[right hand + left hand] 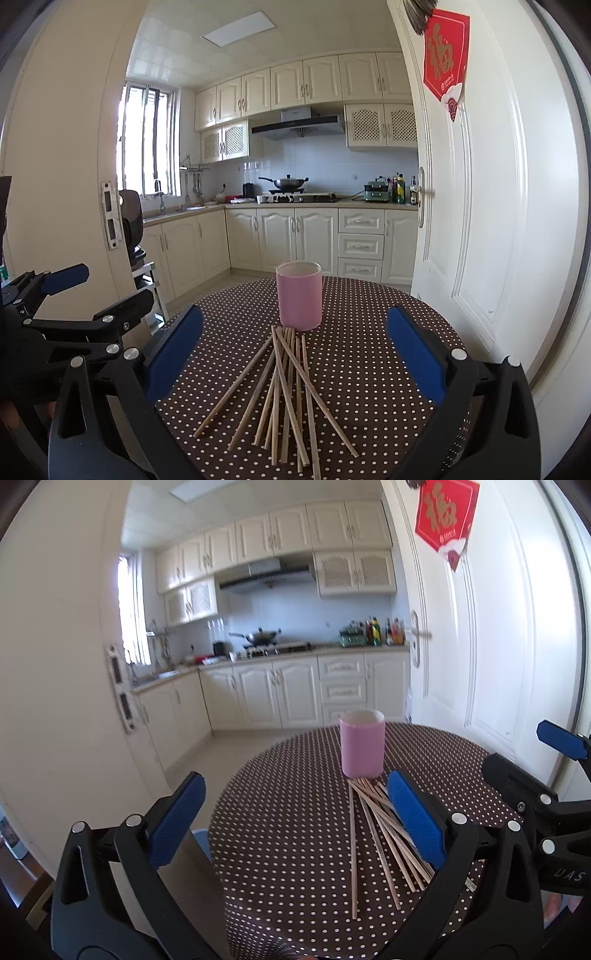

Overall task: Organize utensils
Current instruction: 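Lower the left gripper onto one wooden stick and close while the right gripper grasps another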

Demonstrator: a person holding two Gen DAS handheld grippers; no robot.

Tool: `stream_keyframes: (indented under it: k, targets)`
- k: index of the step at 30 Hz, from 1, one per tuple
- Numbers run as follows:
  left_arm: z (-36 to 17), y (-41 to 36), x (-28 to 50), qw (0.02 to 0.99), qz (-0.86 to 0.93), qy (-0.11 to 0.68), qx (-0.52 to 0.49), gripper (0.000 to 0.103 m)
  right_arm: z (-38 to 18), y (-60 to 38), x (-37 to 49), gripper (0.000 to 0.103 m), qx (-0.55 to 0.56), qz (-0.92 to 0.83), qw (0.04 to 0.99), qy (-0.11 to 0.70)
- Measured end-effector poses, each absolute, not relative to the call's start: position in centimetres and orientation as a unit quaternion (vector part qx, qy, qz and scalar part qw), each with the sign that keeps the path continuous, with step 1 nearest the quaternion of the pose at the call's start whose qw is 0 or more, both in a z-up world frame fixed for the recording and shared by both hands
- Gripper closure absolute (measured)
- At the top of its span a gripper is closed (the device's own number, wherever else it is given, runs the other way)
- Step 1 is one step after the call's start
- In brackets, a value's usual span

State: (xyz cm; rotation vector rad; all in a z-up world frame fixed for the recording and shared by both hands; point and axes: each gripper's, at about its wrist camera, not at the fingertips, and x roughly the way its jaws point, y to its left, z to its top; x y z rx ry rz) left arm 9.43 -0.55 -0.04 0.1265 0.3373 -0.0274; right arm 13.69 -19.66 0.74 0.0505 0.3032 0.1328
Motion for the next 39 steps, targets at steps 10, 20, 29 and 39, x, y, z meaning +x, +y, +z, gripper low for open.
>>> stream_keyframes:
  k: [10, 20, 29, 39]
  targets:
    - [-4.2, 0.2, 17.1, 0.946, -0.078, 0.314, 0.028, 0.006, -1.6, -22.0, 19.1, 0.008, 0.027, 0.051, 0.972, 0.227]
    - [-8.7, 0.9, 25.3, 0.871, -0.148, 0.469, -0.005, 0.029, -7.1, -23.1, 27.4, 0.050, 0.044, 0.121, 0.902, 0.411]
    - [-11.7, -1.8, 28.6, 0.830, -0.169, 0.531, 0.006, 0.047, -8.6, -20.5, 30.3, 0.077, 0.003, 0.191, 0.854, 0.484]
    - [-12.3, -3.8, 32.2, 0.817, -0.156, 0.554, 0.021, 0.065, -9.7, -19.0, 33.2, 0.096, -0.035, 0.208, 0.824, 0.526]
